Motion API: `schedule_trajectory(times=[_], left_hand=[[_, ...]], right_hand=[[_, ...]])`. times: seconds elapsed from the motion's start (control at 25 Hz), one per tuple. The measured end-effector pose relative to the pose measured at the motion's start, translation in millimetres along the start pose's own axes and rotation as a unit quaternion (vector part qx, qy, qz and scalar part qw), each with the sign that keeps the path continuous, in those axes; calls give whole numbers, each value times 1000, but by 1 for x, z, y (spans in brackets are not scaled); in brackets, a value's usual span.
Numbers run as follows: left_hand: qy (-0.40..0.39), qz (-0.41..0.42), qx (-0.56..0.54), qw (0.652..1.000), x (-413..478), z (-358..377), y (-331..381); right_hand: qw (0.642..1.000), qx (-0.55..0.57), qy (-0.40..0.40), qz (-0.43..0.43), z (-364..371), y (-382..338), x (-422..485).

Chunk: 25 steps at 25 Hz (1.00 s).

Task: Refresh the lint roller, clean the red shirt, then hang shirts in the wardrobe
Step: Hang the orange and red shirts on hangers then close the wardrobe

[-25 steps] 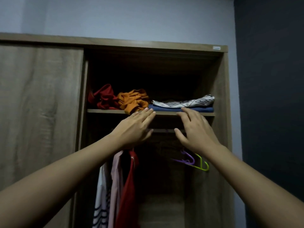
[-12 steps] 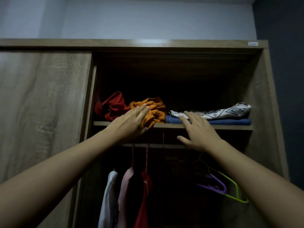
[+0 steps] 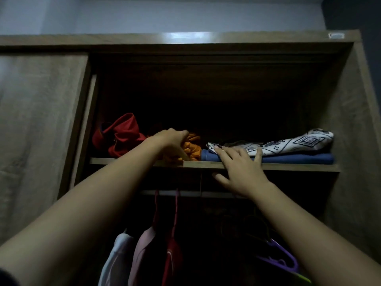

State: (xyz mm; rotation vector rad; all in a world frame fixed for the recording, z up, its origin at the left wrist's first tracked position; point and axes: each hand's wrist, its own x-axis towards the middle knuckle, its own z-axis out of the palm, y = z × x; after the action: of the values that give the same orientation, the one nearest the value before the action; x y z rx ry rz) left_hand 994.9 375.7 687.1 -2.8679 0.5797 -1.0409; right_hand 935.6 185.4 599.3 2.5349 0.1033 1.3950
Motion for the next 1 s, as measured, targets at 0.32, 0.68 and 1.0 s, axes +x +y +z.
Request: schedule_trajectory(times=[0.32,0.68,1.0], left_hand=[[299,64,3,952,-14,-68,-11],[302,127,-297,897,-152,-99,-16],[22,-31,-592,805,-265,63,24]], right_hand=[[998,23,-53,6,-2,1,0],[866,478,141,45,-104,-41,-75],[838,524,-122,90,-78,-89,-172]])
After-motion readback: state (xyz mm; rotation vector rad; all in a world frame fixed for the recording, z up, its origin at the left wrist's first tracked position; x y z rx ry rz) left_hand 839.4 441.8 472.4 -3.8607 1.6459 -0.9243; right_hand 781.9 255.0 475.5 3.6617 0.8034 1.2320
